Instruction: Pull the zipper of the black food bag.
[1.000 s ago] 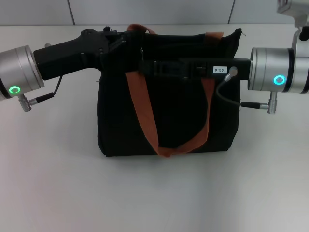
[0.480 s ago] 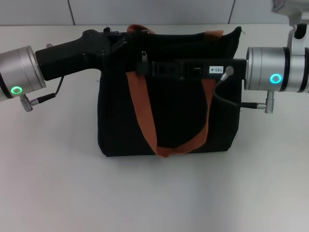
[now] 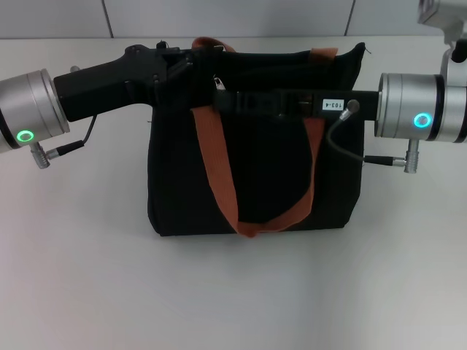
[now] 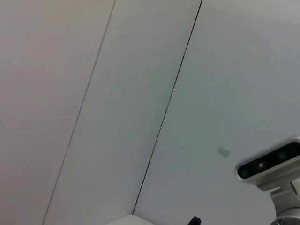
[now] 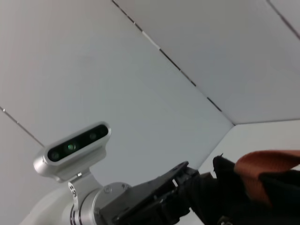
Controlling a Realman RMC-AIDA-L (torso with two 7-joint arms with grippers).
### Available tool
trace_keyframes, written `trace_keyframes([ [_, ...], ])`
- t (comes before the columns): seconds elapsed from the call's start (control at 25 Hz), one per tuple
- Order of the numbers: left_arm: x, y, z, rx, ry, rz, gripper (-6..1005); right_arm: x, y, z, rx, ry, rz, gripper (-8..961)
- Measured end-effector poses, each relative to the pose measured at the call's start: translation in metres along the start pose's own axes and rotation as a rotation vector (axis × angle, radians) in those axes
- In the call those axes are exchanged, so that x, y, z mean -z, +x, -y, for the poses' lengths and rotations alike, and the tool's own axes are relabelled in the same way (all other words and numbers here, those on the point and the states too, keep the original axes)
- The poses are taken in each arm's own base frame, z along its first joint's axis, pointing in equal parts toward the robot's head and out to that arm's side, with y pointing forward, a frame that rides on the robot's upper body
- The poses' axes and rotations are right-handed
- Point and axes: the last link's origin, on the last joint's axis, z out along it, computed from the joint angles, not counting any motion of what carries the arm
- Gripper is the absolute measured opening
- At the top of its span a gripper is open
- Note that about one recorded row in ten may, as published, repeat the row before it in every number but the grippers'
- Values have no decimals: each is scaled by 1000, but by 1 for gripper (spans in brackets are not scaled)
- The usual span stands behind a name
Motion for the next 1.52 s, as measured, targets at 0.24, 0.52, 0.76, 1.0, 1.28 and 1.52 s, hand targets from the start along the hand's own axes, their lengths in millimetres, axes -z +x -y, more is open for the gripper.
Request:
trace_keyframes([
  [0.24, 0, -1, 0, 2, 0, 0, 21, -1, 1, 0, -12, -6, 6, 303],
  [0.52, 1, -2, -1, 4, -3, 0, 21, -2, 0, -1, -19, -18, 15, 271],
  [0.76, 1, -2, -1, 4, -4, -1, 21, -4, -1, -2, -17, -24, 18, 115],
  [1.0, 2, -2, -1, 6, 1, -4, 21, -2, 0, -1, -18, -18, 18, 2],
  [1.28, 3, -3, -1, 8, 1, -4, 21, 0, 1, -2, -16, -22, 15, -2],
  [1.52, 6, -3, -2, 10, 1, -11, 21, 4, -2, -3, -4, -26, 20, -3],
])
